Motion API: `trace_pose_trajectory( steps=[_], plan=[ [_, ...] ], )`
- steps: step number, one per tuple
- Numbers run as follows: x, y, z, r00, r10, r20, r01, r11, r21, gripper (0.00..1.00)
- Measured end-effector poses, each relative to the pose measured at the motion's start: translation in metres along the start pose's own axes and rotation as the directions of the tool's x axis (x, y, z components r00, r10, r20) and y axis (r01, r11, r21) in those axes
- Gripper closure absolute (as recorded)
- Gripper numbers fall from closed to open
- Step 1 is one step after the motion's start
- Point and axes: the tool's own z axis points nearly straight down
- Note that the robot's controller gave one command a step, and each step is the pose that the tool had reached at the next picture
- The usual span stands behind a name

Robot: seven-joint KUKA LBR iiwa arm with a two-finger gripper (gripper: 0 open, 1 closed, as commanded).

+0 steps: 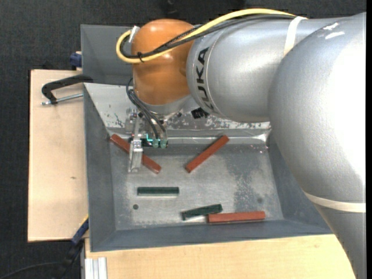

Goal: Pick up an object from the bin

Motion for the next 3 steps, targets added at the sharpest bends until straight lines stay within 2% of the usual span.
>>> trace_pose_trajectory(
  steps=[1,2,3],
  plan=[
    [0.005,-0.019,0.095,0.843,0.537,0.006,-0.537,0.843,-0.004,0.00],
    [0.005,-0.025,0.063,0.722,0.691,0.008,-0.691,0.723,-0.010,0.00],
    [0.003,-0.025,0.059,0.546,0.838,0.004,-0.838,0.546,-0.009,0.00]
  ],
)
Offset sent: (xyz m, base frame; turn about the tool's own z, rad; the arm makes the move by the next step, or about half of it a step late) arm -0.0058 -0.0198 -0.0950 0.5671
